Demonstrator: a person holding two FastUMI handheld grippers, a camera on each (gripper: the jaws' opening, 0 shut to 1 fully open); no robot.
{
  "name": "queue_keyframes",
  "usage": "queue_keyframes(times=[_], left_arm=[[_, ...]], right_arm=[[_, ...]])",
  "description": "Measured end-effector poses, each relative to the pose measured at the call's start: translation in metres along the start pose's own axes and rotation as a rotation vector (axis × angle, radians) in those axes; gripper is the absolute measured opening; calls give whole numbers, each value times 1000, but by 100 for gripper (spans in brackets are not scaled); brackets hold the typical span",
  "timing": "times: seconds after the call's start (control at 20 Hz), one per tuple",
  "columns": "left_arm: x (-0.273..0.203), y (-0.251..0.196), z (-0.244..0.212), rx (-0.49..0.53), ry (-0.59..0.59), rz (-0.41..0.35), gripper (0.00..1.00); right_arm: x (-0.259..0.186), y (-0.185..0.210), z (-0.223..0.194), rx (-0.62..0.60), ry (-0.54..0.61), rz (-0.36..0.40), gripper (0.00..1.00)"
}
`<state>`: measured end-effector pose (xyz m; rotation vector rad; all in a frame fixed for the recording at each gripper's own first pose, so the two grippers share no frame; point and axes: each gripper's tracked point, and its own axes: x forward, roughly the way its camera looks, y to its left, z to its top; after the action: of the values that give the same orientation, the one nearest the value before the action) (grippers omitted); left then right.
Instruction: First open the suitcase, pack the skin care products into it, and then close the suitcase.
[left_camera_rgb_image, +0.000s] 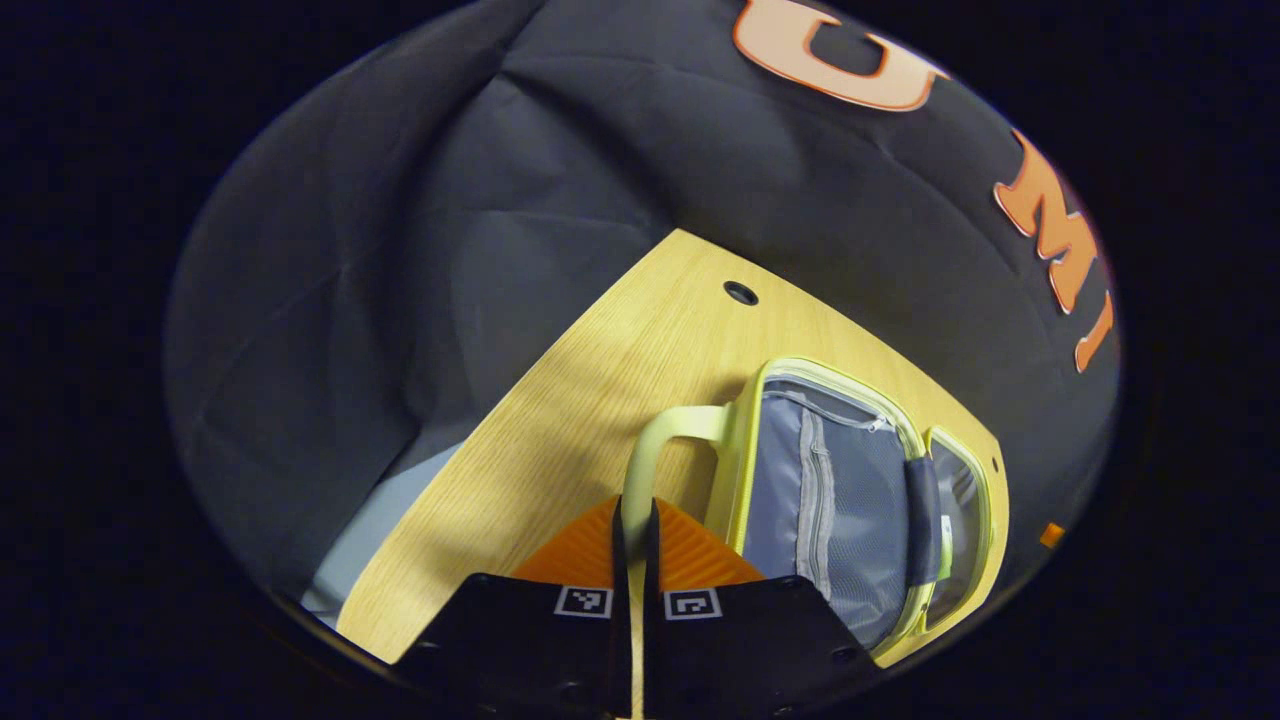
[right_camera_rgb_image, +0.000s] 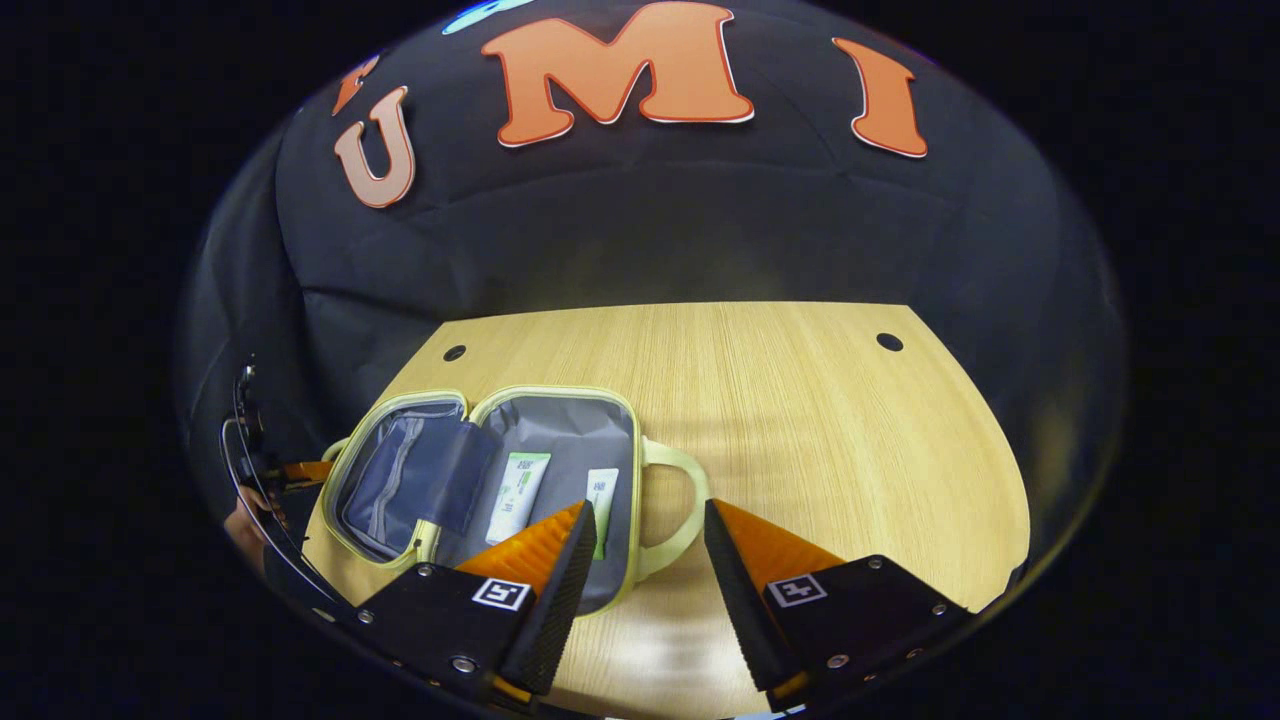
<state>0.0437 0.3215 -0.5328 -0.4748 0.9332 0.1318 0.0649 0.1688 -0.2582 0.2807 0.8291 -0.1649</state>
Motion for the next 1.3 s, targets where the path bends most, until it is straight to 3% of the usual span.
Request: queue_keyframes(times=[0.3, 0.95, 1.3], left_arm=[[-48, -22, 39, 114, -120, 35, 4], [-151, -147, 99, 209, -362, -27, 5], [-181, -211, 100, 217, -417, -73, 4]], right_arm=[[-11, -36, 15, -92, -44, -39, 71], [-33, -86, 33, -102, -150, -7, 72], [-46, -120, 37, -119, -189, -10, 83]])
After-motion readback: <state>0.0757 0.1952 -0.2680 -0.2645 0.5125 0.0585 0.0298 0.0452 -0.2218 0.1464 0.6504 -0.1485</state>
